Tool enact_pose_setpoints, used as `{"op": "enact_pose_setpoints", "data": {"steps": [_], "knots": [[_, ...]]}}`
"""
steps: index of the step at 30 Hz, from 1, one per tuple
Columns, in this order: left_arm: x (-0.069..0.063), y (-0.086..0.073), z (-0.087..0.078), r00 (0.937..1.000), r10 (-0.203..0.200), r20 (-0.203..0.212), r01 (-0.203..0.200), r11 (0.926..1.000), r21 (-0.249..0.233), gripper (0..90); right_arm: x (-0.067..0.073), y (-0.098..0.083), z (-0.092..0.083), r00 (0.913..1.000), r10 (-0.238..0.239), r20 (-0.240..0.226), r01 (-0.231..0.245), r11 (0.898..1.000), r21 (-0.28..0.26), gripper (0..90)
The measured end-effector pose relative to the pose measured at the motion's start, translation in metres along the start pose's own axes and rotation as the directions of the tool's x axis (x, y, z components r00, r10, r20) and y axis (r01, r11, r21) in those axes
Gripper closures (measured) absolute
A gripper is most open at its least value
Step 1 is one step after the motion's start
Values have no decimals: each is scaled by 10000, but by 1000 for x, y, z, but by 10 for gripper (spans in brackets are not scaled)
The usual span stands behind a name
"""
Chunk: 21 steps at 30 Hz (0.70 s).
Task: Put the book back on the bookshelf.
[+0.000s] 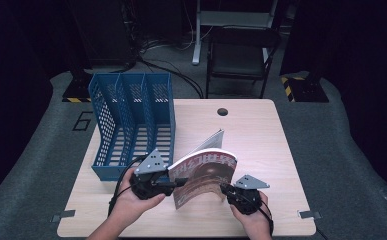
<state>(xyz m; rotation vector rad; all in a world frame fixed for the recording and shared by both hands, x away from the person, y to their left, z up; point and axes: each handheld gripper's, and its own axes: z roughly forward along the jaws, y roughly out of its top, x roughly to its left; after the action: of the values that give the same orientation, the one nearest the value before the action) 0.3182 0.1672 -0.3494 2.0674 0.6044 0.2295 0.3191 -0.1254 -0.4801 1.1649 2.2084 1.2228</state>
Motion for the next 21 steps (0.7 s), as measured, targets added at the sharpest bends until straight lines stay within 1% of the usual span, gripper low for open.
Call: {"op": "enact_pose_setpoints", "data": {"steps": [3, 4, 5, 6, 8, 12, 13, 15, 18, 19, 20, 21], "knots": [[-1, 11, 2, 9996, 271, -110, -269, 9995, 176, 591, 0, 0, 0, 10000, -59, -13, 59, 10000, -10, 798], [-2, 14, 4, 9995, 251, -208, -249, 9996, 107, 589, 0, 0, 0, 10000, -56, -18, 56, 10000, -10, 799], [-3, 18, 5, 9993, 233, -277, -229, 9996, 165, 586, 0, 0, 0, 10000, -19, -17, 19, 10000, -2, 799], [-3, 19, 6, 9997, 152, -191, -150, 9998, 142, 586, 0, 0, 0, 10000, -28, -27, 28, 10000, -6, 799], [-2, 25, 7, 9995, 194, -254, -187, 9995, 269, 587, 0, 0, 0, 10000, -4, -77, 4, 10000, -9, 798], [1, 34, 10, 9997, 35, -253, -25, 9993, 362, 591, 0, 0, 0, 9999, 7, -100, -8, 10000, -14, 798], [2, 36, 10, 9997, 9, -248, 3, 9988, 487, 594, 0, -1, 0, 10000, 12, -96, -12, 10000, -30, 797], [4, 40, 11, 9995, -114, -301, 131, 9983, 573, 613, 0, -1, 0, 9999, 26, -101, -26, 10000, -19, 797], [5, 43, 12, 9996, -124, -238, 141, 9973, 725, 633, 0, -1, 0, 9999, 29, -108, -29, 10000, -26, 797], [4, 44, 12, 9996, -207, -192, 221, 9970, 738, 633, 0, -1, 0, 9999, 21, -113, -21, 10000, -26, 797], [4, 45, 13, 9996, -104, -263, 124, 9967, 802, 631, 0, -1, 0, 9999, 25, -115, -25, 10000, -31, 797], [4, 46, 13, 9996, -94, -248, 113, 9967, 802, 626, 0, -1, 0, 9999, 34, -114, -34, 10000, -28, 797]]}}
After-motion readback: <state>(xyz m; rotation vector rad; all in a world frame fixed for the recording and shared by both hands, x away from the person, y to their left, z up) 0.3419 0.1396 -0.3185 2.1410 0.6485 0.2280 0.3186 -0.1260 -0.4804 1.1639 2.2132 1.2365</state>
